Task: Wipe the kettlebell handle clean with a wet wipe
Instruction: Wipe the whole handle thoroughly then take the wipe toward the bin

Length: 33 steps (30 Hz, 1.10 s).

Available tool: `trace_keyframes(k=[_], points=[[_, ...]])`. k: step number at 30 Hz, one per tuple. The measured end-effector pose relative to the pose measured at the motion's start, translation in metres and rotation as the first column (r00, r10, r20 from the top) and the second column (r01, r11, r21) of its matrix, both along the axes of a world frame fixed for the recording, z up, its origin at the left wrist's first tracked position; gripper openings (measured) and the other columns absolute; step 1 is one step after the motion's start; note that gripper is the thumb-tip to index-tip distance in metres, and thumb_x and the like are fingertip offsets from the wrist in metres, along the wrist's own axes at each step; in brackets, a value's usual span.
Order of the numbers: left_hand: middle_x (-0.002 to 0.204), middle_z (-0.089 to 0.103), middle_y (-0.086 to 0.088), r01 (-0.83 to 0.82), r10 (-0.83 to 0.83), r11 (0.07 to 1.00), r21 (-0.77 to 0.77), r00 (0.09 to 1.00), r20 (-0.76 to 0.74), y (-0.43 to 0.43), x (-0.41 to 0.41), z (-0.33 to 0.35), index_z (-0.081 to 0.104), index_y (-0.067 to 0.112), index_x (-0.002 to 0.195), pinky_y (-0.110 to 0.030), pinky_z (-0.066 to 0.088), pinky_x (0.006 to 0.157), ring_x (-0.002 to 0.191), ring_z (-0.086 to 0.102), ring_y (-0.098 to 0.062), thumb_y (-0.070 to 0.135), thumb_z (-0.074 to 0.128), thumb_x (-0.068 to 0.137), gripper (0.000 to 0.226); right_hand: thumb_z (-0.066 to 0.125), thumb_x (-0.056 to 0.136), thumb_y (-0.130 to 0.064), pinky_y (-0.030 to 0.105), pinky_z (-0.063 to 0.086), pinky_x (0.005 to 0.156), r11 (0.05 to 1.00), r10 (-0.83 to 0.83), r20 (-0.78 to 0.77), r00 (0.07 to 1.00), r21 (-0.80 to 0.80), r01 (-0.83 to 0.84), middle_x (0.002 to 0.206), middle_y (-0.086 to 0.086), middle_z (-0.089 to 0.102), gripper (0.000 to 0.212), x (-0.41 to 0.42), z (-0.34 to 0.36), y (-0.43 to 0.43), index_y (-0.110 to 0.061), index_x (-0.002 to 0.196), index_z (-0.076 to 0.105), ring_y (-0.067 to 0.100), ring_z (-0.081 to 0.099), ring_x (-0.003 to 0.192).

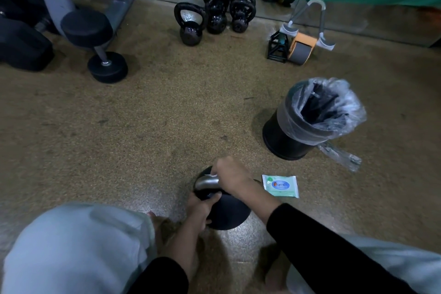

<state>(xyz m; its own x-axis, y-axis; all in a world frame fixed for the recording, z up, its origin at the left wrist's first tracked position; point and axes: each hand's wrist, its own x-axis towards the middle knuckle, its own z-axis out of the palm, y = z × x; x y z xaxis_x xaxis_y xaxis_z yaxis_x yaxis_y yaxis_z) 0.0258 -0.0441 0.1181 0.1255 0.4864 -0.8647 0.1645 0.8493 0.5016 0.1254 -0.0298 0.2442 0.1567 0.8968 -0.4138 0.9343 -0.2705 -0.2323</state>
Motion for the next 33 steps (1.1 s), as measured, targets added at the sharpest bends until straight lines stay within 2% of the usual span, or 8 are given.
trace_keyframes(k=[12,18,22,24,26,29,31,33], points=[[0.121,0.057,-0.005,0.012,-0.011,1.000,0.016,0.999,-0.036,-0.001,0.002,0.001,0.048,0.017,0.127,-0.044,0.047,0.077,0.114,0.052,-0.031,0.021,0.079,0.078,0.058,0.051,0.086,-0.006,0.033,0.047,0.084,0.995,-0.027,0.016,1.000,0.093,0.025,0.106,0.013,0.066,0.029,-0.013,0.001,-0.032,-0.013,0.112,0.065,0.030,0.061,0.101],[0.120,0.059,-0.004,0.022,-0.022,0.999,0.047,1.000,-0.011,-0.002,-0.001,-0.002,0.050,0.018,0.127,-0.044,0.048,0.077,0.106,0.051,-0.027,0.022,0.079,0.078,0.058,0.052,0.091,-0.009,0.030,0.045,0.087,0.985,-0.091,0.074,0.993,0.151,0.079,0.107,0.010,0.064,0.020,-0.012,-0.001,-0.035,-0.010,0.108,0.062,0.025,0.054,0.112],[0.123,0.060,-0.009,0.054,-0.051,0.997,0.048,0.996,-0.069,-0.002,0.000,0.000,0.048,0.020,0.129,-0.047,0.055,0.079,0.111,0.056,-0.033,0.024,0.078,0.076,0.061,0.052,0.088,-0.003,0.032,0.044,0.097,0.973,0.033,0.072,0.997,0.226,-0.049,0.106,0.009,0.064,0.017,-0.024,-0.005,-0.044,-0.007,0.100,0.063,0.026,0.055,0.111],[0.121,0.060,-0.008,0.054,-0.051,0.998,0.043,0.997,-0.059,-0.001,0.000,0.000,0.048,0.019,0.126,-0.046,0.054,0.080,0.109,0.055,-0.031,0.025,0.079,0.076,0.059,0.046,0.086,0.004,0.031,0.030,0.114,0.965,0.071,0.070,0.995,0.248,-0.086,0.118,0.009,0.060,0.029,-0.021,-0.003,-0.056,-0.005,0.110,0.061,0.026,0.052,0.118],[0.119,0.059,-0.006,0.040,-0.039,0.998,0.039,0.999,-0.039,-0.001,-0.002,-0.002,0.049,0.020,0.124,-0.045,0.052,0.079,0.106,0.053,-0.029,0.025,0.081,0.076,0.057,0.043,0.087,0.007,0.028,0.015,0.118,0.958,0.038,0.081,0.996,0.279,-0.060,0.128,0.006,0.056,0.038,-0.015,-0.003,-0.064,-0.006,0.119,0.058,0.024,0.048,0.125],[0.117,0.057,-0.004,0.043,-0.041,0.998,0.045,0.998,-0.042,0.000,-0.004,-0.004,0.049,0.021,0.122,-0.046,0.053,0.080,0.111,0.053,-0.030,0.025,0.080,0.076,0.055,0.048,0.080,0.008,0.025,0.011,0.116,0.932,-0.003,0.093,0.996,0.362,-0.031,0.111,0.005,0.064,0.032,-0.017,-0.010,-0.059,-0.006,0.104,0.064,0.023,0.061,0.109],[0.117,0.062,-0.006,0.052,-0.049,0.998,0.041,0.997,-0.063,-0.001,-0.003,-0.006,0.051,0.020,0.124,-0.046,0.056,0.078,0.109,0.057,-0.031,0.027,0.078,0.076,0.055,0.047,0.075,0.007,0.029,0.017,0.115,0.937,0.034,0.083,0.996,0.344,-0.061,0.102,0.006,0.067,0.032,-0.023,-0.016,-0.057,-0.006,0.097,0.067,0.021,0.065,0.099],[0.115,0.065,-0.009,0.063,-0.060,0.997,0.038,0.996,-0.069,-0.002,-0.001,-0.005,0.053,0.021,0.124,-0.047,0.057,0.077,0.104,0.060,-0.032,0.029,0.077,0.076,0.054,0.036,0.072,0.001,0.031,0.038,0.106,0.926,0.072,0.072,0.995,0.365,-0.094,0.091,0.003,0.071,0.041,-0.028,-0.016,-0.062,-0.009,0.086,0.073,0.016,0.069,0.090]])
